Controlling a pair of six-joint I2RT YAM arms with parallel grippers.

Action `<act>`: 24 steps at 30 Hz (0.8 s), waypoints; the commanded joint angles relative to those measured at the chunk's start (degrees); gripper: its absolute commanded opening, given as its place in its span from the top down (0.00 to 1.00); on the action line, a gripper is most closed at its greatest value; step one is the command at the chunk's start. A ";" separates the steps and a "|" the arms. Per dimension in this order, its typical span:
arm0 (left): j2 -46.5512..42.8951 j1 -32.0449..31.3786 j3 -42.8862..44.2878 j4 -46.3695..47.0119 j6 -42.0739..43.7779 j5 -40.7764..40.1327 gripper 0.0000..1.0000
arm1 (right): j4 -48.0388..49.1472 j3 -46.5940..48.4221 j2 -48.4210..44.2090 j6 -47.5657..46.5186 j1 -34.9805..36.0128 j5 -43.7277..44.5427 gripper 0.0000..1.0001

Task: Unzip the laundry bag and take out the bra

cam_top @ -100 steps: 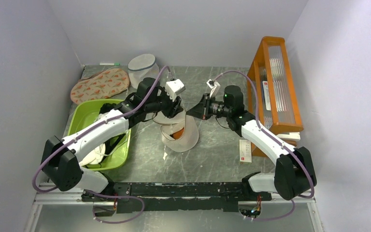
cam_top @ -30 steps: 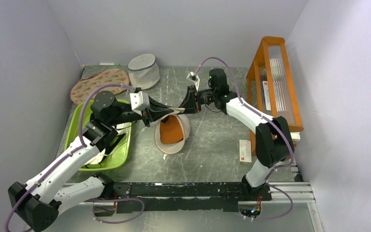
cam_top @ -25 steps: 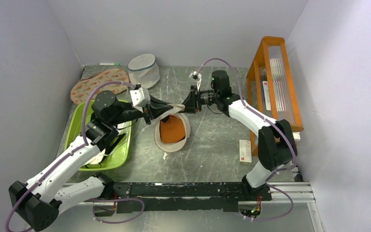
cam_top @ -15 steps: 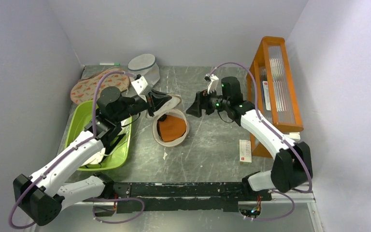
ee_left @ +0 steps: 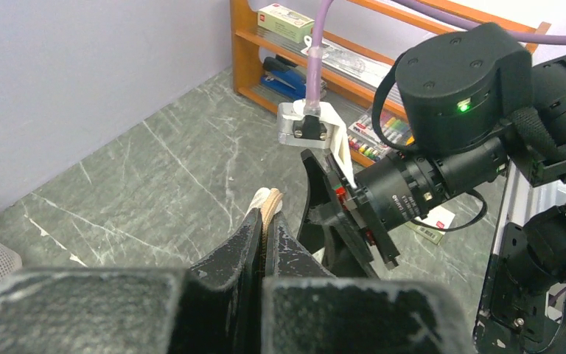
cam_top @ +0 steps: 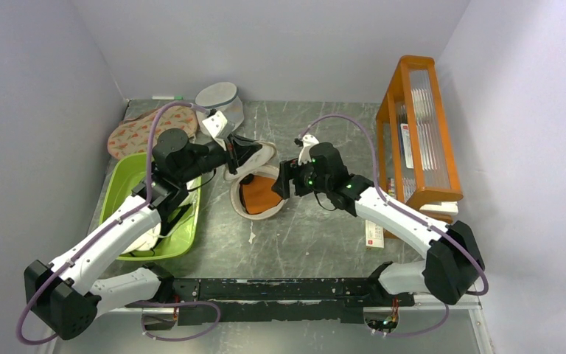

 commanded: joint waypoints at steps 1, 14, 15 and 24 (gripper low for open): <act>-0.03 0.49 1.83 0.30 -1.21 -1.80 0.93 | 2.15 0.32 1.37 1.13 0.34 6.57 0.26; 1.23 1.74 3.45 -1.64 -5.26 -2.23 0.93 | 1.48 -2.31 2.45 -0.17 0.26 3.32 0.91; 1.66 2.07 4.09 -2.22 -6.13 -1.98 0.93 | 1.59 -2.74 1.88 -0.67 0.24 3.21 0.95; 10.11 3.31 11.76 -9.05 -22.65 14.37 0.93 | -6.85 0.24 -1.77 -3.91 0.09 -0.78 1.00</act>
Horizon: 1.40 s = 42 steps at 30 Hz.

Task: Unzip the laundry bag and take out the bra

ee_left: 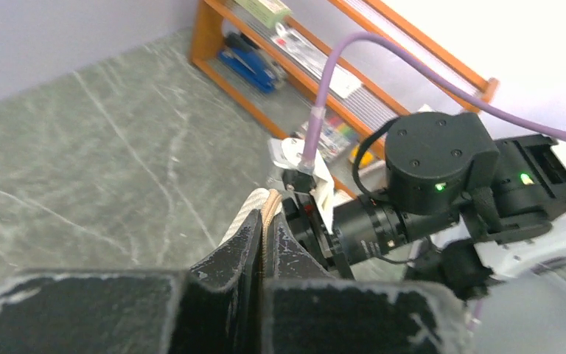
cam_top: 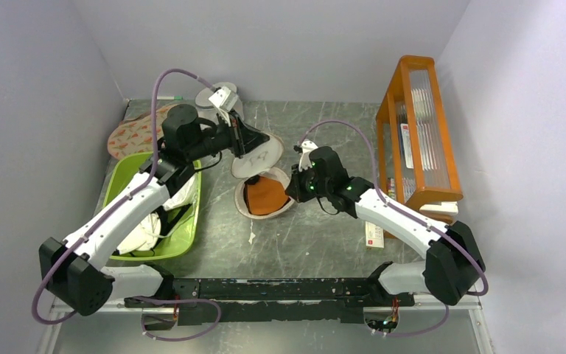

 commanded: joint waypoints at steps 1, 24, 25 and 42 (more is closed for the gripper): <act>0.32 0.49 0.29 -1.82 -12.33 11.46 0.93 | -5.27 1.87 -3.66 -1.63 -0.20 -3.13 1.00; 2.40 2.24 -3.70 -8.55 -19.17 1.36 0.84 | -0.50 -9.21 -15.56 -2.84 -0.96 -7.01 1.00; 2.38 2.24 -3.58 -9.60 -18.40 -0.30 0.80 | -0.36 -9.28 -15.75 -2.44 -0.95 -7.50 1.00; 14.08 3.30 11.81 -31.03 -1.88 -23.24 0.41 | 1.95 -10.58 -19.89 1.75 -0.93 -4.30 1.00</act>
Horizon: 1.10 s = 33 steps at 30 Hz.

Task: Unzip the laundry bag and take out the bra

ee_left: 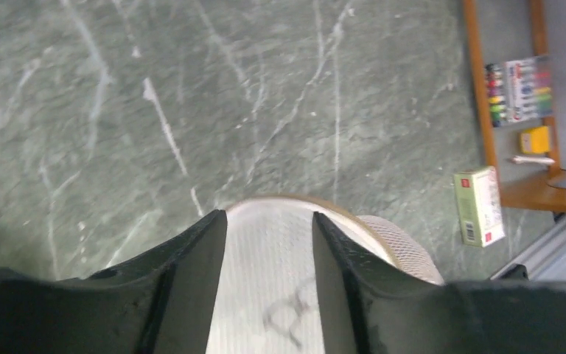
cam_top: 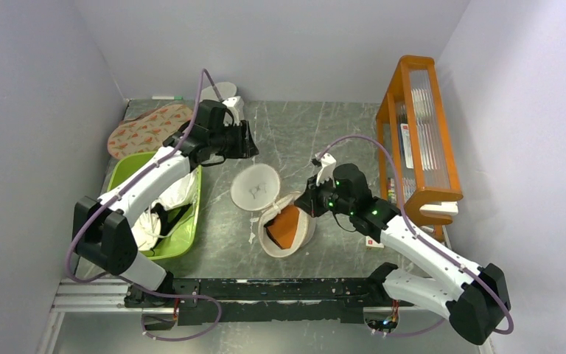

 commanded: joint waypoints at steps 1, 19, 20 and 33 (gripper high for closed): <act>-3.71 0.37 3.14 -6.90 5.03 -7.23 0.34 | 2.45 0.20 -1.97 1.51 -0.22 0.93 1.00; -19.78 -23.08 -19.48 12.98 -5.98 -0.82 0.26 | -18.59 7.87 3.02 2.85 -0.23 9.65 0.52; -20.53 -23.39 -20.44 14.16 -6.03 -1.05 0.24 | -19.39 7.00 2.49 3.13 -0.21 7.66 0.42; -21.12 -28.12 -25.59 23.02 -7.27 2.06 0.18 | -27.14 1.82 -3.63 17.81 0.65 10.66 0.23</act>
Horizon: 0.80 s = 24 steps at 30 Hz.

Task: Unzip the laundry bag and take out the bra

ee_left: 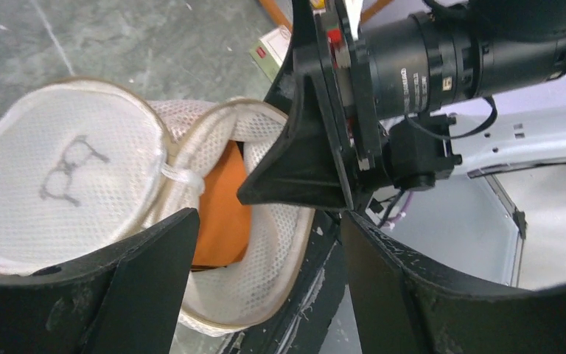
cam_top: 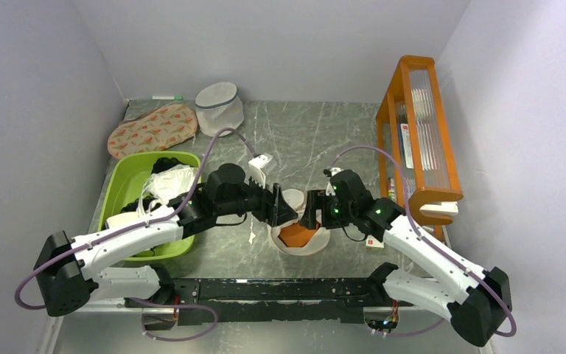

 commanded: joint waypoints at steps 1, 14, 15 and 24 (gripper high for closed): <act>-0.25 -1.97 -1.37 5.53 -0.53 1.22 0.18 | -5.82 -0.98 -3.46 6.12 0.17 4.40 0.23; 6.58 -6.31 0.00 11.84 -0.86 1.88 0.20 | -11.42 -3.80 -9.74 10.04 0.17 10.70 0.22; 6.89 -7.07 -0.55 12.86 -1.27 1.31 0.20 | -9.30 -5.13 -10.78 9.96 0.17 10.42 0.27; 15.15 -14.20 0.96 16.29 -2.55 -8.25 0.42 | 0.14 -9.29 -13.82 9.23 0.17 10.42 0.89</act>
